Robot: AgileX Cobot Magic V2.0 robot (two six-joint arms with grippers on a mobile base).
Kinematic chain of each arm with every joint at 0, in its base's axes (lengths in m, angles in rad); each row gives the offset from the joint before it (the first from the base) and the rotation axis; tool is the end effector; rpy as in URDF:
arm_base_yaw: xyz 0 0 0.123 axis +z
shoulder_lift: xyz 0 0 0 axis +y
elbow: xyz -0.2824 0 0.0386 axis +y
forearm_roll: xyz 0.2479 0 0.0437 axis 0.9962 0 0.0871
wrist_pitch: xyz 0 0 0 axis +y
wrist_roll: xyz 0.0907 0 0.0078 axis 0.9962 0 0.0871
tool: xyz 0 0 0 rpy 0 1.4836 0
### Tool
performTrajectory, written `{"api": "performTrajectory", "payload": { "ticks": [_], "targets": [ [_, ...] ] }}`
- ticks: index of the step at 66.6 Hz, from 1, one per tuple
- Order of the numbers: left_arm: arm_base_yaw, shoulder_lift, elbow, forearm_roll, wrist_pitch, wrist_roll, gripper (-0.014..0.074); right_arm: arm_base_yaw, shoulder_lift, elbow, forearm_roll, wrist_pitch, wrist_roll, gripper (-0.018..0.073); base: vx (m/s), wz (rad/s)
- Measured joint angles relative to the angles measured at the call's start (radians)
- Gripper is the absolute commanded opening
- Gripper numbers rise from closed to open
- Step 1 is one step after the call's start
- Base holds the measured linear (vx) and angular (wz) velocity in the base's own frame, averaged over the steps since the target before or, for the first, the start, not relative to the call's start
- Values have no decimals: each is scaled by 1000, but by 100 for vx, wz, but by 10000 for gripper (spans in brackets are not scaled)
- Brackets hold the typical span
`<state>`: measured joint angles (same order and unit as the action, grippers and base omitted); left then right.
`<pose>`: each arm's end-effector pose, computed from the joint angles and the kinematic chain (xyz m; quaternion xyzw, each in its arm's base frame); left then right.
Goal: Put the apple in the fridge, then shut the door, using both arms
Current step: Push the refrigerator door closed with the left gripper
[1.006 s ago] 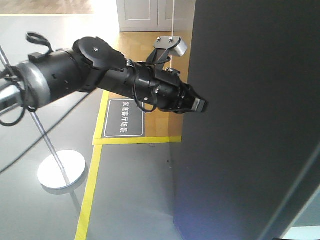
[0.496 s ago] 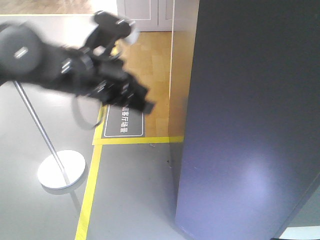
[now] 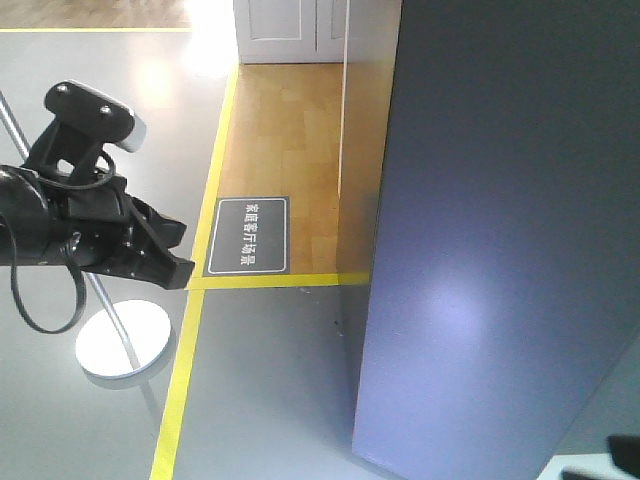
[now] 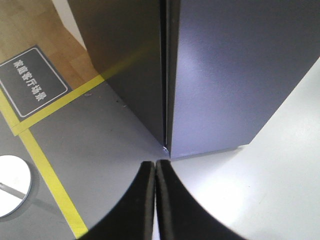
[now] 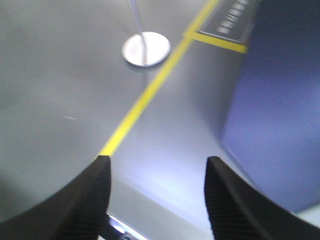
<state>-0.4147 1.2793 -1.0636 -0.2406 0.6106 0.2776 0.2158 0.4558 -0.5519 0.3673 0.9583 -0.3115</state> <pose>0.2464 -0.1221 0.3343 0.2497 0.8754 -0.1299 0.3931 0.0627 0.0411 0.2904 -0.1987 0.8852 0.1600 0.3891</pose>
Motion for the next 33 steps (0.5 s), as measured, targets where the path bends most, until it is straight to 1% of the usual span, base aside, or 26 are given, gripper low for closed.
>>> {"api": "performTrajectory", "payload": {
  "ticks": [3, 10, 15, 23, 25, 33],
  "targets": [
    [2, -1, 0, 0, -2, 0, -6, 0, 29, -13, -67, -8, 64, 263, 0, 0],
    [3, -3, 0, 0, -5, 0, -6, 0, 91, -27, -191, -36, 153, 169, 0, 0],
    [3, -3, 0, 0, -7, 0, -6, 0, 146, -31, -246, -60, 192, 95, 0, 0],
    [3, -3, 0, 0, -6, 0, -6, 0, 224, -31, -297, -130, 244, -6, 0, 0],
    [3, -3, 0, 0, -6, 0, -6, 0, 243, -31, -310, -156, 260, -16, 0, 0],
    [3, -3, 0, 0, -6, 0, -6, 0, 306, -31, -367, -266, 327, -11, 0, 0]
  ]
}}
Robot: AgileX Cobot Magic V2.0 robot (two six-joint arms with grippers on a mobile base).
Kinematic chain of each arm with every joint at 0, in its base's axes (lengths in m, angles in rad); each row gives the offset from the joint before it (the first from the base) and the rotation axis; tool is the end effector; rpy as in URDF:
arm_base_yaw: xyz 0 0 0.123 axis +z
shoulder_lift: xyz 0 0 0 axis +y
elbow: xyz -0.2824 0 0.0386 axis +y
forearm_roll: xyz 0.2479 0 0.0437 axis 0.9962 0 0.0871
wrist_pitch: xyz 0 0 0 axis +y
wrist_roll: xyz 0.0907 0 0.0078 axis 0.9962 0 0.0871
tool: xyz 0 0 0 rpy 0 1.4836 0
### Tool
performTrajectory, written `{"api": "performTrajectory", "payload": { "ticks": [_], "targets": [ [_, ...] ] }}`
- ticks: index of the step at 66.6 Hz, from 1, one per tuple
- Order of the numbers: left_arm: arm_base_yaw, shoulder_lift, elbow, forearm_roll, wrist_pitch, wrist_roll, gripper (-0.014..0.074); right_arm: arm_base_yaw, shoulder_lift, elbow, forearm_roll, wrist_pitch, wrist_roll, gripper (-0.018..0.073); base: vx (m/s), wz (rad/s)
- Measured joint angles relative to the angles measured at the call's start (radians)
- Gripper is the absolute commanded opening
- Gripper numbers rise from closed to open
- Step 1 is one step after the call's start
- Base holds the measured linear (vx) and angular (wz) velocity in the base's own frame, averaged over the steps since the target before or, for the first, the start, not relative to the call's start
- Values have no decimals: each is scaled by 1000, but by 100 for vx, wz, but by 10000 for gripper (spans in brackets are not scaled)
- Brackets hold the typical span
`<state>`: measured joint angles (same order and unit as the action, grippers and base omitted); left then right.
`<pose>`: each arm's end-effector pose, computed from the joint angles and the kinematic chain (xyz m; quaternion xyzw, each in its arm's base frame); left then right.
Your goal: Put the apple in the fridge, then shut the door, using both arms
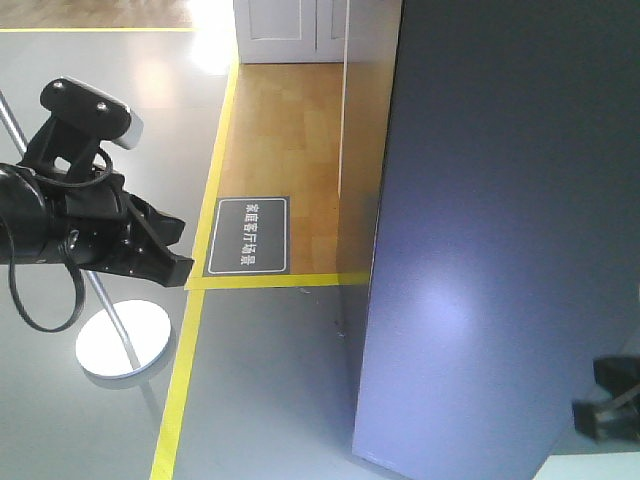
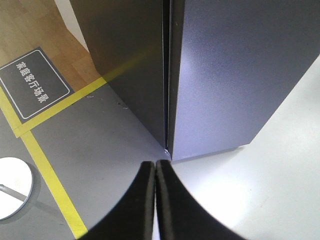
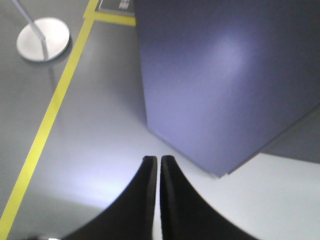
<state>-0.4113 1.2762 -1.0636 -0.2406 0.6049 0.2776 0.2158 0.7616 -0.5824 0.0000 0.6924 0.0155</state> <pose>0.2466 -0.1210 0.3355 0.2474 0.8742 -0.1294 0.3973 0.1351 0.0296 0.2802 -0.0924 0.9191 0.0442 0.3806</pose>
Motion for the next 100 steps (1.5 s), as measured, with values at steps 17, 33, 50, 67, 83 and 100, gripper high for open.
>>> {"api": "performTrajectory", "payload": {
  "ticks": [17, 33, 50, 67, 83, 100],
  "targets": [
    [0, 0, 0, 0, 0, 0, -6, 0, 137, -122, -243, -93, 205, -6, 0, 0],
    [1, 0, 0, 0, 0, 0, -6, -51, 279, -239, -521, -172, 481, -3, 0, 0],
    [1, 0, 0, 0, 0, 0, -6, -230, 390, -307, -539, -344, 517, -3, 0, 0],
    [3, 0, 0, 0, 0, 0, -6, -328, 508, -401, -539, -528, 523, -3, 0, 0],
    [3, 0, 0, 0, 0, 0, -6, -335, 661, -536, -563, -584, 518, -3, 0, 0],
    [3, 0, 0, 0, 5, 0, -6, -340, 846, -692, -575, -632, 518, -3, 0, 0]
  ]
}}
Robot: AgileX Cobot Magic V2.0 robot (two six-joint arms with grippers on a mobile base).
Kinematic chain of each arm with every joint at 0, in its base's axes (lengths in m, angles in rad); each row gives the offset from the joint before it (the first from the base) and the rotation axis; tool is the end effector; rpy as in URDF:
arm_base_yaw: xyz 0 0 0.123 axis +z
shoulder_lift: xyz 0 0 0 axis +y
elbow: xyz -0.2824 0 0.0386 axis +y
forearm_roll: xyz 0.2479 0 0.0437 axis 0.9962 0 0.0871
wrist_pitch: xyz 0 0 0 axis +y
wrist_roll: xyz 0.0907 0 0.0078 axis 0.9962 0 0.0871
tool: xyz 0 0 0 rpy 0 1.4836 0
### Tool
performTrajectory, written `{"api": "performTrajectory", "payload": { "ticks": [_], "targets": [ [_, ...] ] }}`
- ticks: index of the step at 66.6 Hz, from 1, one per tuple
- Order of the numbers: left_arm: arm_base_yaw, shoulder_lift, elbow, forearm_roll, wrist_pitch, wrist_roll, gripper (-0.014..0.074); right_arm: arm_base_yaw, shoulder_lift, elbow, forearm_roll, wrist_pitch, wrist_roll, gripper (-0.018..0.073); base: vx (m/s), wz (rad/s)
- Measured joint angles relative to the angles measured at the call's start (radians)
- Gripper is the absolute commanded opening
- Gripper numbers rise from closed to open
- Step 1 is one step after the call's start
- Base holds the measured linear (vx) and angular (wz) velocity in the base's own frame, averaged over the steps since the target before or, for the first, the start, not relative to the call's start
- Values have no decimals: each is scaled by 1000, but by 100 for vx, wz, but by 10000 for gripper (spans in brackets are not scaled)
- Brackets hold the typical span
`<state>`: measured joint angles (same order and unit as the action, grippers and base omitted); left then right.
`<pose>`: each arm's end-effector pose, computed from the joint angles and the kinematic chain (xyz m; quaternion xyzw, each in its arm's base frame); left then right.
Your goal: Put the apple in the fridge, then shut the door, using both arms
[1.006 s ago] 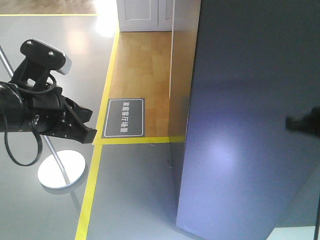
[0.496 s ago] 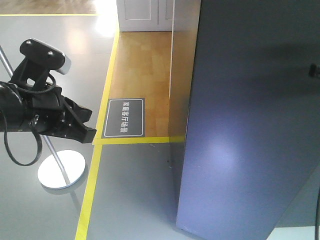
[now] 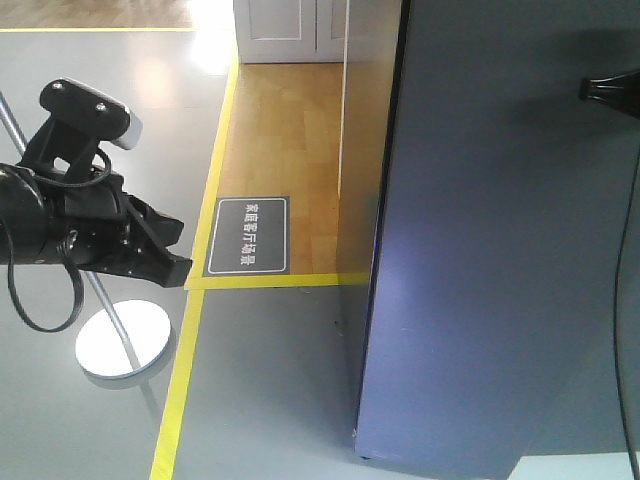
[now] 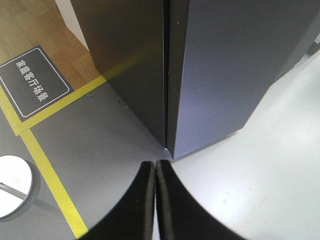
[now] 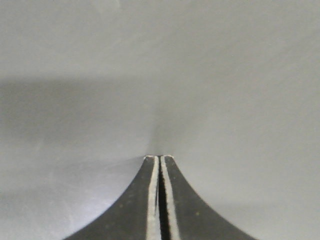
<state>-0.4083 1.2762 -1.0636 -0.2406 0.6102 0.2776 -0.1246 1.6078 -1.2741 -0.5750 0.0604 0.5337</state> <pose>0.2466 -0.1203 0.3352 0.2468 0.8755 -0.1288 0.3951 0.3812 -0.0508 0.3371 0.0436 0.8028 -0.0622 0.5914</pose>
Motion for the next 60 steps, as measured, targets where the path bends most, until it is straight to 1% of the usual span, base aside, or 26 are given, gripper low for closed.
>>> {"api": "performTrajectory", "payload": {
  "ticks": [7, 19, 32, 39, 42, 44, 53, 60],
  "targets": [
    [0, 0, 0, 0, 1, 0, -6, -2, 54, -60, 0, -3, 0, -3, 0, 0],
    [0, 0, 0, -1, 1, 0, -6, -6, 163, -138, -4, -75, 0, -3, 0, 0],
    [0, 0, 0, -1, 1, 0, -6, 4, 186, -172, -7, -28, 6, -3, 0, -1],
    [0, 0, 0, -1, 2, 0, -6, 26, 173, -186, -7, 40, 15, -3, 0, 0],
    [0, 0, 0, -1, 2, 0, -6, 38, 165, -186, -7, 86, 11, -3, 0, 0],
    [0, 0, 0, -1, 2, 0, -6, 55, 153, -186, -6, 139, 0, -3, 0, 0],
    [0, 0, 0, -1, 2, 0, -6, 127, 92, -186, 13, 300, -77, -3, 0, 0],
    [0, 0, 0, -1, 2, 0, -6, 182, 47, -186, 73, 403, -158, -3, 0, 0]
  ]
}}
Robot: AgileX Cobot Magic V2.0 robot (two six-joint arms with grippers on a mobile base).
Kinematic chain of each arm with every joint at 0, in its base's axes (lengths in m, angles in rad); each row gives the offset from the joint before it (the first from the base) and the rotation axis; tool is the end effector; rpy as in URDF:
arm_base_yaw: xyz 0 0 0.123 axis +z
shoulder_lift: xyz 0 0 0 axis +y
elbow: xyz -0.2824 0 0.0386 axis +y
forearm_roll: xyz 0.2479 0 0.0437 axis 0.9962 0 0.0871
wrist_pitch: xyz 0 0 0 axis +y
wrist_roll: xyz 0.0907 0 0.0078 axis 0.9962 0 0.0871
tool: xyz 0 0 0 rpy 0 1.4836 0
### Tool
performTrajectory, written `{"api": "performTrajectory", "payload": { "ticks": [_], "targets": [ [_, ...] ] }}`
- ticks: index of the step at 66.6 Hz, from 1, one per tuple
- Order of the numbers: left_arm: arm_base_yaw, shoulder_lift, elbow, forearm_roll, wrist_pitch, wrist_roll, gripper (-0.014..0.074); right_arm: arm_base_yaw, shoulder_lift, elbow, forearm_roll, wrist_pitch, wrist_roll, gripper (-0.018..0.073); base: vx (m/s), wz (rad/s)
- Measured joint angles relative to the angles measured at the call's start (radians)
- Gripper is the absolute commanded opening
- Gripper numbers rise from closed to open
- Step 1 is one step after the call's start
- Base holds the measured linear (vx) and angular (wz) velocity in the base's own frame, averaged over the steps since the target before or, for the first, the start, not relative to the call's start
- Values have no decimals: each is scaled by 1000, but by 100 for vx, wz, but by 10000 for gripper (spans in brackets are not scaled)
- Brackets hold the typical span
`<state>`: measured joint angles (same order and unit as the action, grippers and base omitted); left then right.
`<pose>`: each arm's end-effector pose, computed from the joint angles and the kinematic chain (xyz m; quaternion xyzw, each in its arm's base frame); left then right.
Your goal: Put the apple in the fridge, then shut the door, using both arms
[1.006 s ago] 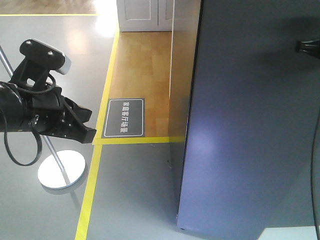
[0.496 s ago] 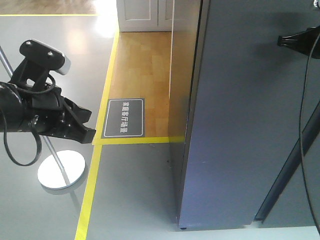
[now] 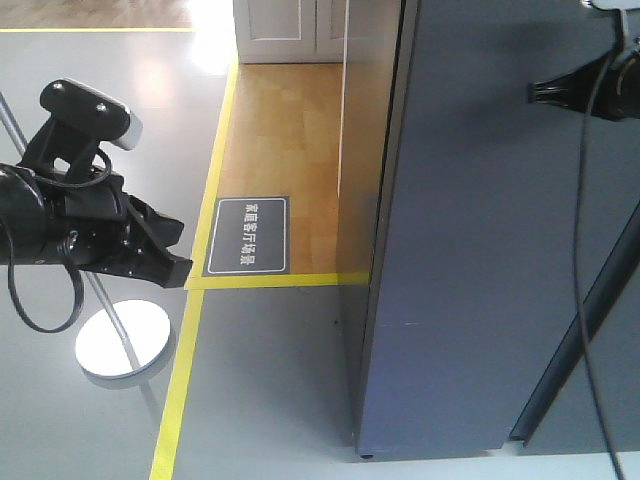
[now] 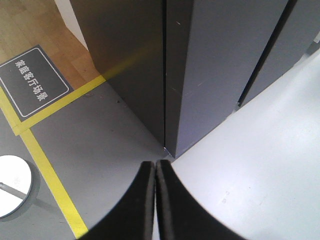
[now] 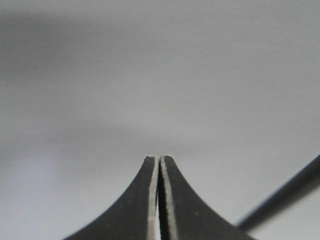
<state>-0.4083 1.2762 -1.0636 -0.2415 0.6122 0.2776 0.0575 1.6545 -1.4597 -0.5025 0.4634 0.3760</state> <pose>0.2465 -0.1203 0.3350 0.2467 0.8758 -0.1292 0.3941 0.3913 0.0028 0.3518 -0.0053 0.8618 -0.0995 0.4973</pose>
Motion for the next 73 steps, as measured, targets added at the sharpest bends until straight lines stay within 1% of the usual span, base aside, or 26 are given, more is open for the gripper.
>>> {"api": "performTrajectory", "payload": {
  "ticks": [6, 9, 13, 15, 21, 23, 28, 38, 53, 73],
  "targets": [
    [0, 0, 0, 0, 0, 0, -6, 25, -24, -1, 91, 83, -87, -3, 0, 0],
    [0, 0, 0, 0, 0, 0, -6, 31, -37, -1, 165, 136, -152, -3, 0, 0],
    [0, 0, 0, 0, 0, 0, -6, 33, -54, -1, 233, 178, -211, -3, 0, 0],
    [0, 0, 0, 0, 0, 0, -6, 33, -65, 2, 287, 205, -258, -3, 0, 0],
    [0, 0, 0, 0, 0, 0, -6, 33, -110, 38, 387, 221, -344, -3, 0, 0],
    [0, 0, 0, 0, 0, 0, -6, 33, -138, 60, 420, 220, -360, -3, 0, 0],
    [1, 0, 0, 0, 0, 0, -6, 35, -204, 130, 466, 208, -376, -3, 0, 0],
    [1, 0, 0, 0, 0, 0, -6, 35, -358, 306, 511, 184, -390, -3, 0, 0],
    [1, 0, 0, 0, 0, 0, -6, 35, -618, 534, 520, 180, -391, -3, 0, 0],
    [1, 0, 0, 0, 0, 0, -6, 35, -876, 760, 525, 272, -391, -3, 0, 0]
  ]
}}
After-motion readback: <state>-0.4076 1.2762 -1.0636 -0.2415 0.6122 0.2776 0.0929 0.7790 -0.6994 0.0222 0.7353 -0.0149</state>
